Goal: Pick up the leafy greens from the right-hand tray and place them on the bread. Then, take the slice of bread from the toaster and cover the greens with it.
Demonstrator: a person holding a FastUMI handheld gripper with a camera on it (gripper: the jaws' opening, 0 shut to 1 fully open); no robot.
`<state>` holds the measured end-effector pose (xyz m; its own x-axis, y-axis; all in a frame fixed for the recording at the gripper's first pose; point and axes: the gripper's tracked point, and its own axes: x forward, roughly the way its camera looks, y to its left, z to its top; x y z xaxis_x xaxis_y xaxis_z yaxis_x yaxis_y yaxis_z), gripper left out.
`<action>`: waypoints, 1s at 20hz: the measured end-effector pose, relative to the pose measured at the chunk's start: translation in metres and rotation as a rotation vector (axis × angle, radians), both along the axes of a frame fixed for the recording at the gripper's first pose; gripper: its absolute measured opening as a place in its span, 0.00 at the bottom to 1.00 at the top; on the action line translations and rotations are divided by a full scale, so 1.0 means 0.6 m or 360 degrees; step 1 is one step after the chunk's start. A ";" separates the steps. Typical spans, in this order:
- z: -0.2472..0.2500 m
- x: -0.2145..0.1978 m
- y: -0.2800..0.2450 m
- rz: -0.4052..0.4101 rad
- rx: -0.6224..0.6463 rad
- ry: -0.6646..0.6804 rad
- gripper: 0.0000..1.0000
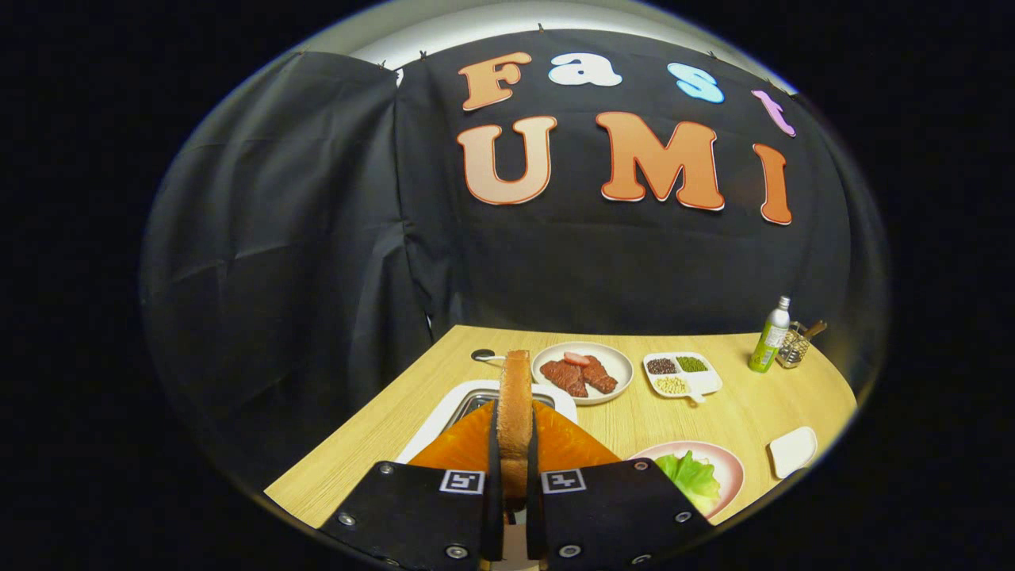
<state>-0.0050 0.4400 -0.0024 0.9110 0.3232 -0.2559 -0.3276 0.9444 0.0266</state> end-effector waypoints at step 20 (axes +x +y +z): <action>0.038 0.020 -0.136 -0.0085 0.0028 -0.0082 0.12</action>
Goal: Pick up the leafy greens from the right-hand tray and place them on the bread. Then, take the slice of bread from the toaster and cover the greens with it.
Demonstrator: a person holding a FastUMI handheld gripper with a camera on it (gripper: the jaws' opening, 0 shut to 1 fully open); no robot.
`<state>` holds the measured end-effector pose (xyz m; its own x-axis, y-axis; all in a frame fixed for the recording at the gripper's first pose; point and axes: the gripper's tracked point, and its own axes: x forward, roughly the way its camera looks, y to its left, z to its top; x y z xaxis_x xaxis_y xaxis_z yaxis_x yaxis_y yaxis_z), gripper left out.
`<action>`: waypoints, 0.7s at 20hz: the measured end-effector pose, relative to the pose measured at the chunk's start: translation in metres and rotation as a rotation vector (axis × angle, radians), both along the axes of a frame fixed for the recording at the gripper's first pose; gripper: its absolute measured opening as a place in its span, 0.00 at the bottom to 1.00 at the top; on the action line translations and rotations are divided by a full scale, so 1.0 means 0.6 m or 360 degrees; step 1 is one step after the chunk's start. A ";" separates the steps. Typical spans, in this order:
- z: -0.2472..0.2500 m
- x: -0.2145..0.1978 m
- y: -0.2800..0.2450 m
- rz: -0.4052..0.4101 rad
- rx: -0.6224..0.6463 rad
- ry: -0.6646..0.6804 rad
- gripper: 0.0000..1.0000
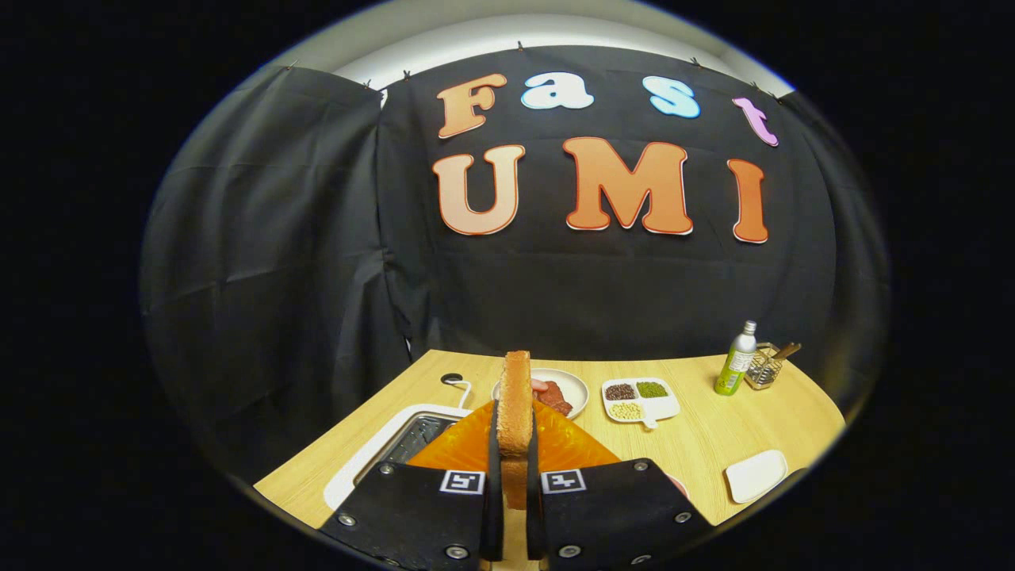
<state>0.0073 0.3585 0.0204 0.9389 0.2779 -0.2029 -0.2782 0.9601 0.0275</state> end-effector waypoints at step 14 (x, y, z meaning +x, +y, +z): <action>-0.148 0.001 -0.083 -0.0010 -0.0087 0.0212 0.12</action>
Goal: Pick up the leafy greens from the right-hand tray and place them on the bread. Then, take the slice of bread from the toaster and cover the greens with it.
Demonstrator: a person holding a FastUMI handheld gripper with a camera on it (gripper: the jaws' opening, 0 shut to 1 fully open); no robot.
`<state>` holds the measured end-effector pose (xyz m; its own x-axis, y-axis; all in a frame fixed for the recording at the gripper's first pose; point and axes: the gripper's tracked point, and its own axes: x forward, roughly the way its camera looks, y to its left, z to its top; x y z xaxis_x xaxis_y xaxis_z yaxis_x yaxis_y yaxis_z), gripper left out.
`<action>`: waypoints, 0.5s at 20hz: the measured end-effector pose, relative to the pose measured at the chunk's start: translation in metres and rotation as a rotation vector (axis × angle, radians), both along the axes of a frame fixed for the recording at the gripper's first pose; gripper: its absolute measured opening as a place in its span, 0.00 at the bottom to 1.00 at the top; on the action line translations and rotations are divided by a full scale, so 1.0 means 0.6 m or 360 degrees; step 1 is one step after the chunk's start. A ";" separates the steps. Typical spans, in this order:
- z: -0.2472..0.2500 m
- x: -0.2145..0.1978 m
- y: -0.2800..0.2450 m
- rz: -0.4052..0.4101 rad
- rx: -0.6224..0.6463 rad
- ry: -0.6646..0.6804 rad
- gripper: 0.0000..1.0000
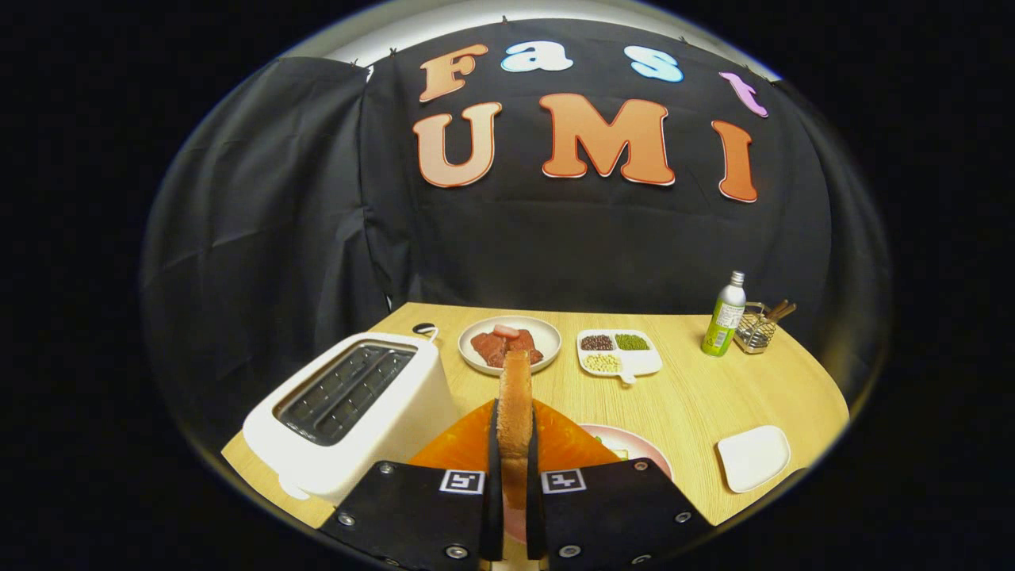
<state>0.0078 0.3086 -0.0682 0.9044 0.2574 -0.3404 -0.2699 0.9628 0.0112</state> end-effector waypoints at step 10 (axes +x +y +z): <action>-0.065 0.005 -0.049 0.0004 0.0067 0.0146 0.12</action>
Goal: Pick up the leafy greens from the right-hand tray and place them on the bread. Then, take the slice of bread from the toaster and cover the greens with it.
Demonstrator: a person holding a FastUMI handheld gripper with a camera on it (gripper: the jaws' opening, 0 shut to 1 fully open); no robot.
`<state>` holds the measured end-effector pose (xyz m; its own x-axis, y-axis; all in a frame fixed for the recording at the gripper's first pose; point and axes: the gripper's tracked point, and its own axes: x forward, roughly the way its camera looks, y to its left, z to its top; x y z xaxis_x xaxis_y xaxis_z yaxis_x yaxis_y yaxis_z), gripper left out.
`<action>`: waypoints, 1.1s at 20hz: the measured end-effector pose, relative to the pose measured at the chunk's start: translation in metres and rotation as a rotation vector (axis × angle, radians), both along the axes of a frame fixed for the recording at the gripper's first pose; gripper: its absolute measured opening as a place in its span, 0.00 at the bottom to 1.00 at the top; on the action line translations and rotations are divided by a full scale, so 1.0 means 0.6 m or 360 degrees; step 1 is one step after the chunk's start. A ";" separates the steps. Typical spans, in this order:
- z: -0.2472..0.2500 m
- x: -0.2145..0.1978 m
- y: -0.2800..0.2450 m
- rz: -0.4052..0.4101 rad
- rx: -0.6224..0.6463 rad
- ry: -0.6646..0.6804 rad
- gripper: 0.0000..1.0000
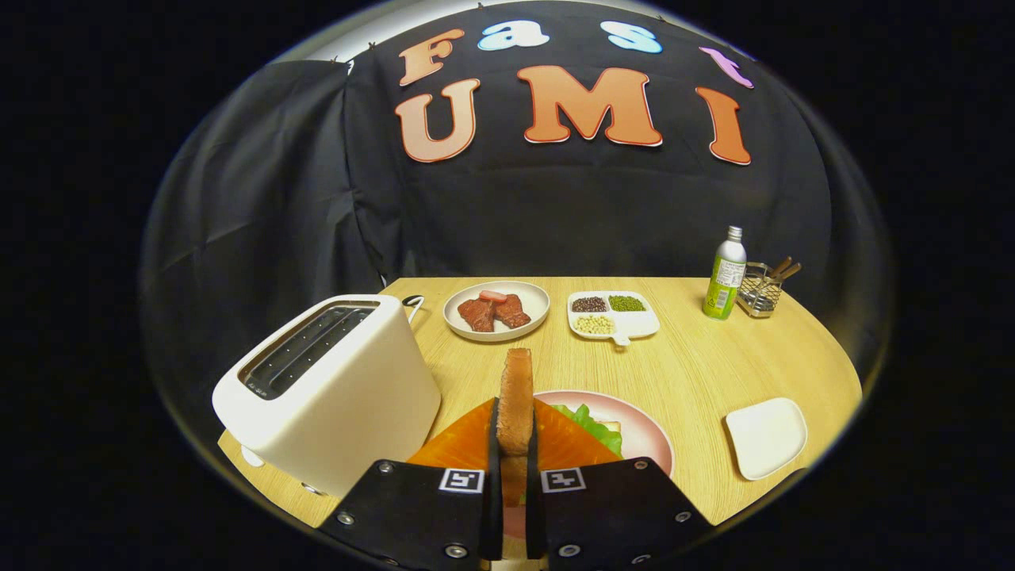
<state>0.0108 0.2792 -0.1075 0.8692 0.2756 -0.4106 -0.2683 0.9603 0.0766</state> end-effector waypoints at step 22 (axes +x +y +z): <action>-0.086 0.039 -0.123 -0.0002 -0.0055 0.0168 0.48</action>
<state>0.0343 0.2056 -0.1593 0.8208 0.2585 -0.5093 -0.2592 0.9632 0.0711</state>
